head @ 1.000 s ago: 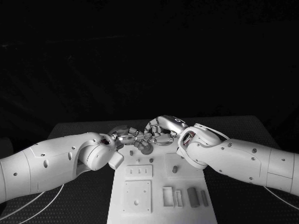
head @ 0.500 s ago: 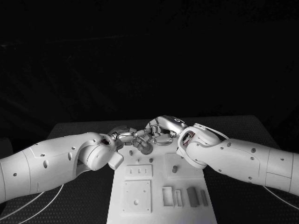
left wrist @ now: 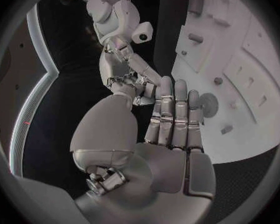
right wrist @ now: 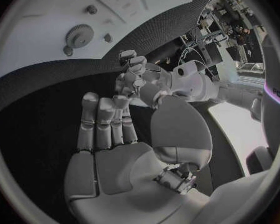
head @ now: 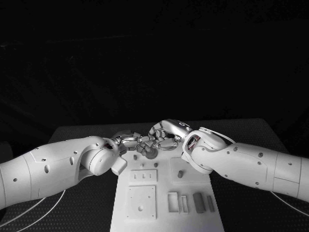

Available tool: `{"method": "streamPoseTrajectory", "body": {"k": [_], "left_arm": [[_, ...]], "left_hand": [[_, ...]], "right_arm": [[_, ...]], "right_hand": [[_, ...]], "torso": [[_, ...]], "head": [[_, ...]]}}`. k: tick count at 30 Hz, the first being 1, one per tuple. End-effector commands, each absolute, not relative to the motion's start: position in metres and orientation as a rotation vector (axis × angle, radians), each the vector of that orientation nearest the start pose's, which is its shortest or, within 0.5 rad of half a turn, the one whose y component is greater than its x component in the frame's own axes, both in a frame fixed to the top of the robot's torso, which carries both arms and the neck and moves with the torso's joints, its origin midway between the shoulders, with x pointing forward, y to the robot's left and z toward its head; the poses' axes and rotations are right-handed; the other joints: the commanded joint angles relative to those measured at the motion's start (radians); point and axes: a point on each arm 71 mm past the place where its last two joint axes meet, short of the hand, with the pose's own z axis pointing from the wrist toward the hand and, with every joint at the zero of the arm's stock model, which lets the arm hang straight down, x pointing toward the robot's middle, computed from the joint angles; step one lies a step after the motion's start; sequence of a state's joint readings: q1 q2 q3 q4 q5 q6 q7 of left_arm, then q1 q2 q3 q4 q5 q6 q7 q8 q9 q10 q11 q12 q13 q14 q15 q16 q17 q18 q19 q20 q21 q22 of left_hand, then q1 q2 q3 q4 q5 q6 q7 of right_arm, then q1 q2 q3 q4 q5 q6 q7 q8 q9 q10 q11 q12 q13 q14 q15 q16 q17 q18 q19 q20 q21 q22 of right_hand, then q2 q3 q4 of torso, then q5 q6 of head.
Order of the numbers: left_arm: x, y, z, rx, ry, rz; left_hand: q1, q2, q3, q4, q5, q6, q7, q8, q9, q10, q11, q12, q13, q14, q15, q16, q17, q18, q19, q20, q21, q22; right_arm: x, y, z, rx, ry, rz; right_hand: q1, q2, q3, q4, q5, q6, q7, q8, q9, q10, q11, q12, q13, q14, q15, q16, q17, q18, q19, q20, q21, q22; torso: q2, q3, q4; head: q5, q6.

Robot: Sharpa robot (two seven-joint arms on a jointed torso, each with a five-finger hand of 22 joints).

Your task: Assemble the parts on the task board

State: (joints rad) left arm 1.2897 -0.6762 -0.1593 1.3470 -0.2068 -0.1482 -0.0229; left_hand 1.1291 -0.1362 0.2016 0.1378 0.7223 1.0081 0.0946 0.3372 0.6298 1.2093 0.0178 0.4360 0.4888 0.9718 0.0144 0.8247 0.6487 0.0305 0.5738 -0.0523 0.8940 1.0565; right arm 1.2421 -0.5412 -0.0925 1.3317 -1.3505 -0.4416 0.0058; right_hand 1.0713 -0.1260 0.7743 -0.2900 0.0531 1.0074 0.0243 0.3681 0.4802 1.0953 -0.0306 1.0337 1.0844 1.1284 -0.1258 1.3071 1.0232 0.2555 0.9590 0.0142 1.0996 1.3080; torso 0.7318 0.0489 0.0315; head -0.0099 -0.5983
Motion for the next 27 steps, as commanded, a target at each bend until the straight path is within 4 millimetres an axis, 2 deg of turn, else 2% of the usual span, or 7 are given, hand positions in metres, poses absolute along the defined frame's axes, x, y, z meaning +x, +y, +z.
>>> {"method": "streamPoseTrajectory", "body": {"k": [1,2,5,7,13,23,27], "left_arm": [[0.5107,0.162,-0.2098,-0.942,2.0,-1.28],[0.5108,0.162,-0.2099,-0.944,2.0,-1.277],[0.5109,0.1618,-0.2101,-0.947,2.001,-1.276],[0.511,0.1616,-0.2102,-0.948,2.001,-1.277],[0.5111,0.162,-0.2105,-0.951,2.004,-1.28],[0.5113,0.1625,-0.2108,-0.952,2.004,-1.28],[0.5123,0.1637,-0.2108,-0.956,1.995,-1.275]], "left_hand": [[-0.049,-0.003,0.051,-0.073,-0.023,0.007,-0.005,0.004,0.026,-0.02,-0.001,0.034,0.008,-0.011,0.003,0.01,-0.004,-0.017,-0.011,-0.029,0.012,-0.008],[-0.099,-0.001,0.093,-0.136,-0.025,0.004,-0.005,-0.002,0.039,-0.031,-0.001,0.051,0.006,-0.012,0.003,0.015,-0.008,-0.017,-0.014,-0.03,0.021,-0.013],[-0.201,0.01,0.17,-0.256,-0.036,0.017,-0.007,-0.002,0.062,-0.034,-0.003,0.08,-0.001,-0.013,0.002,0.025,-0.016,-0.018,-0.015,-0.03,0.041,-0.023],[-0.256,0.02,0.211,-0.319,-0.04,0.017,-0.008,0.014,0.069,-0.033,-0.004,0.103,-0.003,-0.013,0.001,0.034,-0.019,-0.02,-0.016,-0.03,0.055,-0.029],[-0.268,0.047,0.241,-0.357,-0.045,0.02,-0.012,0.029,0.072,-0.033,-0.008,0.119,-0.005,-0.01,-0.001,0.045,-0.02,-0.02,-0.017,-0.032,0.066,-0.033],[-0.258,0.069,0.263,-0.389,-0.046,0.022,-0.015,0.039,0.073,-0.032,-0.011,0.131,-0.008,-0.011,-0.001,0.05,-0.021,-0.022,-0.022,-0.032,0.074,-0.037],[-0.238,0.097,0.279,-0.407,-0.049,0.025,-0.018,0.047,0.073,-0.027,-0.013,0.139,-0.01,-0.01,-0.002,0.055,-0.022,-0.024,-0.025,-0.032,0.08,-0.04]], "right_arm": [[0.5079,-0.0938,-0.1811,-0.195,1.547,0.867],[0.508,-0.0939,-0.1813,-0.195,1.548,0.867],[0.5085,-0.0942,-0.1816,-0.194,1.549,0.865],[0.5085,-0.0941,-0.1818,-0.194,1.55,0.865],[0.5088,-0.0945,-0.1823,-0.193,1.552,0.862],[0.5096,-0.0955,-0.1833,-0.191,1.554,0.858],[0.5093,-0.0951,-0.1839,-0.192,1.556,0.859]], "right_hand": [[0.003,0.01,0.004,0.0,-0.004,0.061,0.056,0.005,0.046,-0.008,0.002,0.005,-0.002,0.001,-0.004,0.003,-0.001,0.006,0.003,-0.006,0.005,0.011],[0.003,0.01,0.004,0.0,-0.004,0.061,0.056,0.005,0.046,-0.008,0.002,0.006,-0.002,0.001,-0.004,0.004,-0.001,0.006,0.003,-0.006,0.005,0.011],[0.003,0.011,0.004,0.0,-0.004,0.061,0.056,0.005,0.046,-0.008,0.002,0.006,-0.002,0.001,-0.004,0.004,-0.001,0.006,0.003,-0.006,0.005,0.011],[0.003,0.011,0.004,0.0,-0.004,0.061,0.055,0.005,0.046,-0.008,0.002,0.006,-0.002,0.001,-0.004,0.004,-0.002,0.006,0.003,-0.006,0.005,0.011],[0.003,0.011,0.004,0.0,-0.004,0.061,0.055,0.005,0.047,-0.008,0.002,0.006,-0.002,0.001,-0.004,0.004,-0.002,0.006,0.003,-0.006,0.005,0.01],[0.002,0.011,0.005,0.0,-0.004,0.061,0.055,0.005,0.047,-0.008,0.002,0.007,-0.003,0.001,-0.004,0.004,-0.002,0.006,0.003,-0.006,0.005,0.01],[0.002,0.011,0.005,0.0,-0.004,0.061,0.055,0.005,0.047,-0.008,0.002,0.008,-0.003,0.001,-0.004,0.004,-0.002,0.006,0.002,-0.006,0.005,0.01]], "torso": [[0.0,0.0012,-0.0002],[0.0,0.0012,-0.0003],[0.0,0.0012,-0.0004],[0.0,0.0012,0.0001],[0.0,0.0017,0.0006],[0.0,0.0012,-0.0004],[0.001,0.0008,-0.0001]], "head": [[-0.001,-0.001],[-0.001,-0.002],[-0.001,-0.003],[-0.002,-0.003],[-0.002,-0.005],[-0.002,-0.007],[-0.002,-0.008]]}}
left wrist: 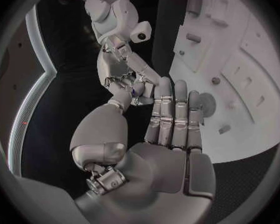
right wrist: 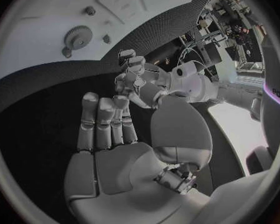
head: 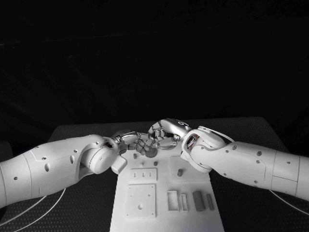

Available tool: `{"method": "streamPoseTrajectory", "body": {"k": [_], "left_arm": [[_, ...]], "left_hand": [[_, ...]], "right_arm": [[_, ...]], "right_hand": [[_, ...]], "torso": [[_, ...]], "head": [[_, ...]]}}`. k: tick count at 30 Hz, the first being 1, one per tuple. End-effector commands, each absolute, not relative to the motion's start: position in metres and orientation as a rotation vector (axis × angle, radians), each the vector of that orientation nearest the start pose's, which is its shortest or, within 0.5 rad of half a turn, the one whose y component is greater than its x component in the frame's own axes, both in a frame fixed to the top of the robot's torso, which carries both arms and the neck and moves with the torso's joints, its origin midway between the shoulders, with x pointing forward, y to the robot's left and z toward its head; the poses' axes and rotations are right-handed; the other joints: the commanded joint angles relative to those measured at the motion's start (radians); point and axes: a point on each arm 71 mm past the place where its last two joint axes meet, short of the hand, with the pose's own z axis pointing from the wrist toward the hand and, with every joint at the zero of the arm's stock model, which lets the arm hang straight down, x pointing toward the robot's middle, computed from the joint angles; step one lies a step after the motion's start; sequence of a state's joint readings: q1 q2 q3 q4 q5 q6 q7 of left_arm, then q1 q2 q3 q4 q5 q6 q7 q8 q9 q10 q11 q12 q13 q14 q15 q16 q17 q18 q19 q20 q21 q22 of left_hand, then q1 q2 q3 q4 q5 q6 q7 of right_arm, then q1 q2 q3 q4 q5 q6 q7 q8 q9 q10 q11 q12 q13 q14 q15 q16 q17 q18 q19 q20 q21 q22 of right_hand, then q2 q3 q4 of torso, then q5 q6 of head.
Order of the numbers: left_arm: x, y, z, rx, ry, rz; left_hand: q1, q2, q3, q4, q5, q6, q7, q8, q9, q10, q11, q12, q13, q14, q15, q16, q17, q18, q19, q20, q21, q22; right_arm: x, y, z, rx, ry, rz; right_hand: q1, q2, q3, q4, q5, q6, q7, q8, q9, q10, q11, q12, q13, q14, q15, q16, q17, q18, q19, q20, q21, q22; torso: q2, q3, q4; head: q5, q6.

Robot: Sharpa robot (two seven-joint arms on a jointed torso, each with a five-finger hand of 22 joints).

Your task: Assemble the parts on the task board

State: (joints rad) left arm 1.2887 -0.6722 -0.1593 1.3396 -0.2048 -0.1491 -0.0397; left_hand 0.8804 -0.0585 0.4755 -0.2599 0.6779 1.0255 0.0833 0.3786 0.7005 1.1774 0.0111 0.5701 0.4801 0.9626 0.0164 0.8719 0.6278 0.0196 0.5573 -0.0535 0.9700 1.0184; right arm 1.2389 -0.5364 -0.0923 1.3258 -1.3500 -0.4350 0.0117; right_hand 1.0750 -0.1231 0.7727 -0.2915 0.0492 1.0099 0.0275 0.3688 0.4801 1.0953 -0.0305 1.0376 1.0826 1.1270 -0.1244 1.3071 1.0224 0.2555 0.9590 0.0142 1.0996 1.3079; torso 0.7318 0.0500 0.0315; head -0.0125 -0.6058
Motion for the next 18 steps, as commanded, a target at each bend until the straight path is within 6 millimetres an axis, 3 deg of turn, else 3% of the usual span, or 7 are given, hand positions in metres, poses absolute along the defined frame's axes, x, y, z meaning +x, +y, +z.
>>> {"method": "streamPoseTrajectory", "body": {"k": [1,5,8,9,18], "left_arm": [[0.5124,0.1638,-0.2108,-0.956,1.993,-1.275],[0.513,0.1645,-0.2109,-0.959,1.988,-1.272],[0.5132,0.1651,-0.211,-0.96,1.988,-1.272],[0.5131,0.1652,-0.2111,-0.959,1.99,-1.272],[0.5135,0.166,-0.2116,-0.963,1.987,-1.266]], "left_hand": [[0.014,0.026,0.007,-0.012,-0.006,0.009,-0.008,0.007,0.003,0.006,-0.007,0.006,-0.002,0.0,-0.004,0.008,-0.002,-0.013,-0.009,-0.031,0.005,-0.003],[0.032,0.062,0.017,-0.022,-0.022,0.018,-0.011,0.014,0.002,0.016,-0.01,0.01,-0.007,0.002,-0.005,0.012,-0.004,-0.016,-0.013,-0.032,0.01,-0.007],[0.044,0.072,0.024,-0.024,-0.064,0.02,-0.012,0.014,-0.001,0.02,-0.011,0.01,-0.014,0.002,-0.006,0.014,-0.005,-0.017,-0.015,-0.033,0.013,-0.01],[0.072,0.045,0.088,0.005,-0.178,0.022,-0.013,0.013,-0.004,0.023,-0.012,0.008,-0.019,0.002,-0.007,0.014,-0.007,-0.017,-0.014,-0.033,0.013,-0.017],[0.066,0.042,0.122,0.013,-0.187,0.037,-0.016,0.013,-0.009,0.037,-0.015,0.011,-0.026,0.01,-0.009,0.02,-0.008,-0.019,-0.013,-0.036,0.023,-0.02]], "right_arm": [[0.5093,-0.0951,-0.1839,-0.192,1.557,0.859],[0.5094,-0.0954,-0.1842,-0.192,1.559,0.857],[0.5098,-0.0958,-0.1844,-0.19,1.561,0.854],[0.51,-0.0964,-0.1845,-0.19,1.562,0.853],[0.5111,-0.098,-0.185,-0.169,1.57,0.862]], "right_hand": [[-0.001,0.008,0.006,0.001,0.0,0.059,0.052,0.004,0.047,-0.008,0.002,0.004,-0.001,0.003,-0.006,0.004,-0.002,0.006,0.002,-0.006,0.005,0.01],[-0.002,0.008,0.006,0.001,0.0,0.059,0.052,0.004,0.047,-0.008,0.002,0.004,-0.001,0.003,-0.006,0.004,-0.002,0.006,0.002,-0.006,0.005,0.01],[-0.002,0.008,0.006,0.001,0.0,0.059,0.052,0.004,0.047,-0.008,0.002,0.004,-0.002,0.003,-0.006,0.004,-0.002,0.006,0.002,-0.006,0.005,0.01],[-0.002,0.008,0.006,0.001,0.0,0.059,0.052,0.004,0.047,-0.008,0.002,0.004,-0.002,0.003,-0.006,0.004,-0.002,0.006,0.002,-0.006,0.005,0.01],[-0.007,-0.005,0.002,0.001,0.001,0.048,0.056,-0.004,0.045,-0.017,0.005,0.003,-0.008,-0.003,-0.003,0.0,-0.006,0.006,-0.003,-0.005,0.003,0.008]], "torso": [[0.0,-0.0003,0.0004],[0.0,-0.0004,0.0008],[0.0,-0.0005,0.0002],[-0.001,-0.0002,-0.0002],[0.001,-0.0005,-0.0006]], "head": [[0.0,-0.001],[-0.001,-0.002],[-0.001,-0.001],[0.0,-0.002],[-0.001,0.0]]}}
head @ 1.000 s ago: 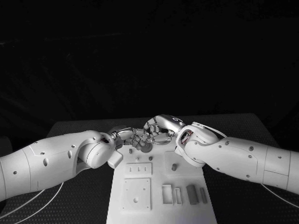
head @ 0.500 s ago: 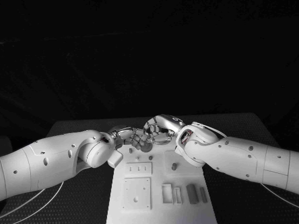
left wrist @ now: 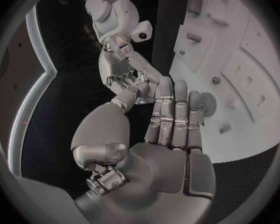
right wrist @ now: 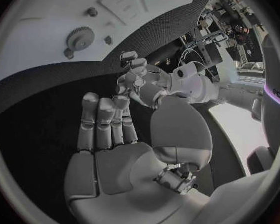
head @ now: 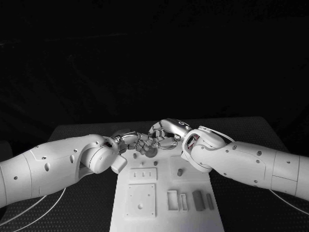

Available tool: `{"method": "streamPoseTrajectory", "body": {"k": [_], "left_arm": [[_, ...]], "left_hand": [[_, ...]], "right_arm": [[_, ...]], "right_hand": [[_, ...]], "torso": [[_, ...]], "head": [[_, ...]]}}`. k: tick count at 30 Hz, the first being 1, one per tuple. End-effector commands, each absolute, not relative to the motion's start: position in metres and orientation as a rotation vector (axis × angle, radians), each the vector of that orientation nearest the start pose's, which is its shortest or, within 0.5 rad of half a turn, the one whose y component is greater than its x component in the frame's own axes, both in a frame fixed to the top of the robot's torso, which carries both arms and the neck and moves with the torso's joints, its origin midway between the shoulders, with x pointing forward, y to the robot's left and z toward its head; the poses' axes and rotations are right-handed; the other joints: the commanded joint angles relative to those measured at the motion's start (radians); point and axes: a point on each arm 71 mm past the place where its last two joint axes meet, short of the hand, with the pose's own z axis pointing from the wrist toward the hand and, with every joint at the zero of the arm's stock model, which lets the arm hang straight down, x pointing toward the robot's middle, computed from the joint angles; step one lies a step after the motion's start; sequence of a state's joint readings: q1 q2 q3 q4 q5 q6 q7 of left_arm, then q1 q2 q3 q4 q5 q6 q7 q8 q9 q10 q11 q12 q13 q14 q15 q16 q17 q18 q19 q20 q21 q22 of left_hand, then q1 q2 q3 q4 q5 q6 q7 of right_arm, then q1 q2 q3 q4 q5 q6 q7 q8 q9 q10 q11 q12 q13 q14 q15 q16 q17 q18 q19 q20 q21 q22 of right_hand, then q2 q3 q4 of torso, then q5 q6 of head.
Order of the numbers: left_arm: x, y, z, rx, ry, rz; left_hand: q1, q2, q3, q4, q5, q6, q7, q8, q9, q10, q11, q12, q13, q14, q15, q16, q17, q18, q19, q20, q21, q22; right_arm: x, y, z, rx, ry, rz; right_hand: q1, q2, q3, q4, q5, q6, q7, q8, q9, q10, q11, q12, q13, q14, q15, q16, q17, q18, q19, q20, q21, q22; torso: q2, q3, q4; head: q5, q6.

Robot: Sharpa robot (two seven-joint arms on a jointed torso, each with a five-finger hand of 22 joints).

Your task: Assemble the parts on the task board

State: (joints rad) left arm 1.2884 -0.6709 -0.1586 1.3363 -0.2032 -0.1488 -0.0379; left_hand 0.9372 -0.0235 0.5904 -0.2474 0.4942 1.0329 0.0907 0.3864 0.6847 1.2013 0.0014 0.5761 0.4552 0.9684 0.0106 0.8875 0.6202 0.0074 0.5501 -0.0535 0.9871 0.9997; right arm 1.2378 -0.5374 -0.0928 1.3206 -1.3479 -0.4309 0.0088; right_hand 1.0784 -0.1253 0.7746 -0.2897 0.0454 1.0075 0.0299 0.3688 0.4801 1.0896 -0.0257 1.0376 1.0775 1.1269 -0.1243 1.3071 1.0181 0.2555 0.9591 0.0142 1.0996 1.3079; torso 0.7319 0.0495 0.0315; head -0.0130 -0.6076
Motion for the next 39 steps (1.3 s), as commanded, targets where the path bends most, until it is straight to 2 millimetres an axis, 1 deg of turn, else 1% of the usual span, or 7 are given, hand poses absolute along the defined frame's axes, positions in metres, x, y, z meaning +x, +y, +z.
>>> {"method": "streamPoseTrajectory", "body": {"k": [1,5,10,24,26,29,39], "left_arm": [[0.514,0.166,-0.212,-0.965,1.985,-1.263],[0.514,0.167,-0.212,-0.968,1.982,-1.258],[0.515,0.169,-0.212,-0.973,1.984,-1.249],[0.516,0.173,-0.214,-0.939,2.011,-1.203],[0.517,0.176,-0.215,-0.922,2.017,-1.18],[0.518,0.181,-0.216,-0.892,2.036,-1.147],[0.517,0.197,-0.225,-0.732,2.219,-0.93]], "left_hand": [[0.008,0.007,0.008,0.0,-0.004,0.031,-0.024,0.006,0.007,0.014,-0.005,0.005,-0.002,0.005,-0.004,0.005,-0.001,-0.007,-0.006,-0.036,0.007,-0.001],[0.006,0.007,0.011,-0.003,-0.004,0.036,-0.026,0.007,0.007,0.02,-0.007,0.006,-0.004,0.009,-0.006,0.009,0.0,-0.007,-0.005,-0.038,0.011,-0.002],[0.004,0.007,0.013,-0.006,-0.002,0.041,-0.027,0.007,0.007,0.025,-0.009,0.007,-0.005,0.012,-0.008,0.012,0.0,-0.007,-0.004,-0.04,0.015,-0.002],[-0.004,0.008,0.016,-0.013,0.004,0.05,-0.03,0.008,0.008,0.035,-0.012,0.009,-0.009,0.017,-0.011,0.018,0.001,-0.007,-0.002,-0.043,0.022,-0.004],[-0.004,0.008,0.016,-0.013,0.004,0.05,-0.03,0.008,0.008,0.035,-0.012,0.009,-0.009,0.017,-0.011,0.018,0.001,-0.007,-0.002,-0.043,0.022,-0.004],[-0.009,0.008,0.016,-0.013,0.005,0.053,-0.032,0.008,0.008,0.04,-0.014,0.01,-0.01,0.021,-0.013,0.022,0.002,-0.006,0.001,-0.045,0.026,-0.004],[-0.05,0.017,0.014,-0.003,0.012,0.083,-0.044,0.019,0.019,0.071,-0.026,0.021,-0.015,0.045,-0.028,0.042,0.005,-0.001,0.013,-0.059,0.042,-0.014]], "right_arm": [[0.511,-0.098,-0.185,-0.164,1.572,0.865],[0.512,-0.1,-0.185,-0.149,1.575,0.871],[0.514,-0.103,-0.185,-0.137,1.57,0.867],[0.518,-0.123,-0.184,-0.065,1.54,0.901],[0.519,-0.133,-0.184,-0.03,1.549,0.929],[0.521,-0.148,-0.185,0.006,1.552,0.954],[0.549,-0.205,-0.171,0.23,1.511,0.908]], "right_hand": [[-0.015,-0.008,-0.008,-0.002,0.006,0.037,0.057,-0.013,0.042,-0.017,0.004,0.001,-0.006,-0.006,0.0,-0.002,-0.004,0.006,-0.006,-0.003,0.002,0.008],[-0.048,-0.037,-0.072,-0.005,0.023,-0.044,0.084,-0.065,0.016,-0.045,0.031,-0.002,-0.017,-0.022,0.023,-0.006,-0.01,0.006,-0.023,0.005,-0.003,0.007],[-0.049,-0.046,-0.157,-0.004,0.034,-0.109,0.115,-0.105,-0.007,-0.086,0.059,0.002,-0.031,-0.054,0.052,-0.008,-0.017,0.006,-0.055,0.019,-0.016,0.005],[-0.038,-0.053,-0.205,-0.002,0.043,-0.145,0.132,-0.127,-0.025,-0.124,0.077,0.013,-0.058,-0.085,0.069,-0.009,-0.033,0.006,-0.08,0.039,-0.033,0.0],[-0.038,-0.053,-0.205,-0.002,0.043,-0.145,0.132,-0.127,-0.025,-0.124,0.077,0.013,-0.058,-0.085,0.069,-0.009,-0.033,0.006,-0.08,0.039,-0.033,0.0],[-0.093,-0.067,-0.25,-0.002,0.092,-0.178,0.146,-0.144,-0.032,-0.156,0.09,0.002,-0.067,-0.114,0.084,-0.022,-0.039,0.001,-0.108,0.048,-0.047,-0.001],[-0.092,-0.034,-0.337,-0.002,0.157,-0.192,0.154,-0.139,-0.032,-0.201,0.098,0.017,-0.12,-0.168,0.093,-0.016,-0.054,0.005,-0.157,0.072,-0.065,0.006]], "torso": [[0.0,-0.0002,-0.0007],[0.0,0.0003,0.0002],[0.0,0.0008,-0.0004],[0.0,0.0013,0.0013],[-0.001,0.0015,0.0015],[-0.001,0.0015,0.0002],[0.0,0.0034,-0.0043]], "head": [[-0.001,0.001],[0.0,0.002],[-0.001,0.002],[0.0,0.001],[0.001,0.0],[0.005,-0.003],[0.007,-0.006]]}}
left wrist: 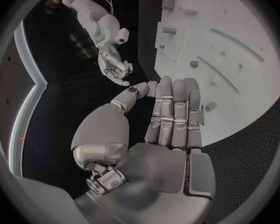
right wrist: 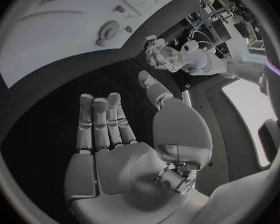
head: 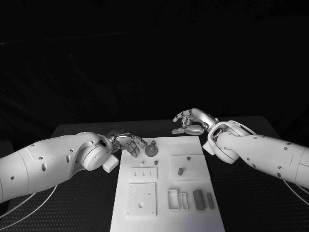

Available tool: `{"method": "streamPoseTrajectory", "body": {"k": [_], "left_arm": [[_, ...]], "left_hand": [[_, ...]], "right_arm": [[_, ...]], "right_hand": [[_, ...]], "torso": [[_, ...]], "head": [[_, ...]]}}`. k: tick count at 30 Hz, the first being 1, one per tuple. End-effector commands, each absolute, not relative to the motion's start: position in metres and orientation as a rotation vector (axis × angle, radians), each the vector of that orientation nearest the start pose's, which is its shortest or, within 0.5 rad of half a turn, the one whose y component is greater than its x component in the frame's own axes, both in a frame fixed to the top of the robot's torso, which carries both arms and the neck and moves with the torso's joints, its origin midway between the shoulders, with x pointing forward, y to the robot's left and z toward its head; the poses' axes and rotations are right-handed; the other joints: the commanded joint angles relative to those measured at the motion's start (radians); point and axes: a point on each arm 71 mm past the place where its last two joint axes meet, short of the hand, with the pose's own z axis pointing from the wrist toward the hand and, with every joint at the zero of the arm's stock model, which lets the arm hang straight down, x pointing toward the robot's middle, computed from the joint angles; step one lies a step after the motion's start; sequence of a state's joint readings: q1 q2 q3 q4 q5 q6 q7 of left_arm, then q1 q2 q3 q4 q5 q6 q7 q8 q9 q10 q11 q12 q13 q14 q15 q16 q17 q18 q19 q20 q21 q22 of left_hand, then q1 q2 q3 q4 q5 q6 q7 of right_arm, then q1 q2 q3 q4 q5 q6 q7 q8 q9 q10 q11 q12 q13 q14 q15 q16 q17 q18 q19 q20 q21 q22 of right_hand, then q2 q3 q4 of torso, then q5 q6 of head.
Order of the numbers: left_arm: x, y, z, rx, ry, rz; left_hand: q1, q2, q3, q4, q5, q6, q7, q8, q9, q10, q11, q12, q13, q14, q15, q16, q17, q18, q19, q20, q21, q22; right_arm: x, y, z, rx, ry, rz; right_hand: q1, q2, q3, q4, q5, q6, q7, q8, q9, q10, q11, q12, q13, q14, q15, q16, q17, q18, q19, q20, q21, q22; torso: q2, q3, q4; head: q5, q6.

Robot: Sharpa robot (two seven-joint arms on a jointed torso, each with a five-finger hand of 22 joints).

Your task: Assemble the parts on the task board

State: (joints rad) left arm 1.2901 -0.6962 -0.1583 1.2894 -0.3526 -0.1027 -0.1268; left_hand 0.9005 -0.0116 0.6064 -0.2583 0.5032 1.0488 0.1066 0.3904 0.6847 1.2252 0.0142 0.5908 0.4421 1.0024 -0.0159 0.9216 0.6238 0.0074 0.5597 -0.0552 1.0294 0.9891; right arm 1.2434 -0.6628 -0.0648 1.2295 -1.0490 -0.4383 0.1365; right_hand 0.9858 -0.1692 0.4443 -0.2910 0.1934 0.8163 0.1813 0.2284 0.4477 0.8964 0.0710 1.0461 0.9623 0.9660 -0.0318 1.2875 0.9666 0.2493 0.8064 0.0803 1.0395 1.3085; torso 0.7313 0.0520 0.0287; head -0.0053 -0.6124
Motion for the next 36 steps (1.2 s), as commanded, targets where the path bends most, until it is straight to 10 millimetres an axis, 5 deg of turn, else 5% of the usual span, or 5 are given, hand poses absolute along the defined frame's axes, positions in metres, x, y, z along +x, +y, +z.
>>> {"method": "streamPoseTrajectory", "body": {"k": [1,11,21,27,36], "left_arm": [[0.517,0.197,-0.225,-0.716,2.239,-0.906],[0.513,0.194,-0.231,-0.583,2.349,-0.699],[0.507,0.182,-0.237,-0.442,2.387,-0.613],[0.509,0.177,-0.239,-0.39,2.377,-0.545],[0.509,0.168,-0.246,-0.314,2.379,-0.482]], "left_hand": [[-0.017,0.008,-0.001,0.008,0.003,0.069,-0.061,0.016,0.02,0.05,-0.04,0.007,-0.002,0.013,-0.002,0.009,0.001,0.001,0.002,-0.059,-0.001,-0.005],[-0.035,0.026,0.0,-0.001,-0.005,0.074,-0.063,0.017,0.026,0.055,-0.043,0.008,-0.005,0.017,-0.005,0.013,0.0,0.001,0.006,-0.062,0.006,-0.01],[-0.054,0.027,0.007,-0.015,0.02,0.087,-0.07,0.022,0.038,0.069,-0.048,0.013,-0.008,0.029,-0.011,0.021,-0.002,0.005,0.016,-0.068,0.013,-0.02],[-0.063,0.028,0.006,-0.011,0.016,0.093,-0.072,0.024,0.042,0.075,-0.05,0.015,-0.008,0.034,-0.012,0.023,-0.003,0.005,0.019,-0.069,0.017,-0.023],[-0.065,0.032,0.009,-0.015,0.019,0.096,-0.074,0.025,0.046,0.079,-0.052,0.015,-0.009,0.037,-0.014,0.024,-0.004,0.007,0.025,-0.071,0.023,-0.025]], "right_arm": [[0.553,-0.21,-0.168,0.244,1.5,0.898],[0.587,-0.24,-0.144,0.446,1.436,0.872],[0.594,-0.232,-0.145,0.458,1.48,0.892],[0.595,-0.224,-0.148,0.469,1.528,0.939],[0.594,-0.213,-0.148,0.464,1.536,0.957]], "right_hand": [[0.001,0.012,-0.008,0.0,0.012,-0.001,0.002,0.002,0.0,-0.008,0.002,0.01,-0.007,-0.007,0.0,0.005,-0.003,0.012,-0.005,0.007,-0.005,0.005],[-0.021,0.022,0.008,0.0,0.031,0.011,0.001,0.017,-0.001,-0.029,0.002,-0.064,-0.152,-0.033,0.005,-0.107,-0.122,0.01,-0.052,0.034,-0.083,-0.031],[-0.037,0.034,0.042,-0.001,0.022,0.002,0.015,0.04,-0.004,-0.021,0.057,-0.464,-0.592,-0.097,0.132,-0.586,-0.458,-0.026,-0.209,0.106,-0.392,-0.191],[-0.03,0.047,0.026,0.001,0.03,-0.01,0.007,0.049,-0.015,0.06,0.079,-0.674,-0.779,-0.065,0.159,-0.783,-0.537,-0.038,-0.264,0.13,-0.505,-0.237],[-0.026,0.058,0.036,0.002,0.02,-0.022,0.01,0.053,-0.023,0.1,0.092,-0.785,-0.863,-0.08,0.172,-0.863,-0.574,-0.049,-0.295,0.146,-0.611,-0.289]], "torso": [[0.0,0.0013,-0.0024],[0.0,0.0016,0.0015],[0.001,-0.001,-0.0003],[0.0,-0.001,0.0002],[0.002,-0.0005,-0.0017]], "head": [[0.002,-0.004],[0.002,-0.033],[0.005,-0.058],[0.009,-0.065],[0.014,-0.068]]}}
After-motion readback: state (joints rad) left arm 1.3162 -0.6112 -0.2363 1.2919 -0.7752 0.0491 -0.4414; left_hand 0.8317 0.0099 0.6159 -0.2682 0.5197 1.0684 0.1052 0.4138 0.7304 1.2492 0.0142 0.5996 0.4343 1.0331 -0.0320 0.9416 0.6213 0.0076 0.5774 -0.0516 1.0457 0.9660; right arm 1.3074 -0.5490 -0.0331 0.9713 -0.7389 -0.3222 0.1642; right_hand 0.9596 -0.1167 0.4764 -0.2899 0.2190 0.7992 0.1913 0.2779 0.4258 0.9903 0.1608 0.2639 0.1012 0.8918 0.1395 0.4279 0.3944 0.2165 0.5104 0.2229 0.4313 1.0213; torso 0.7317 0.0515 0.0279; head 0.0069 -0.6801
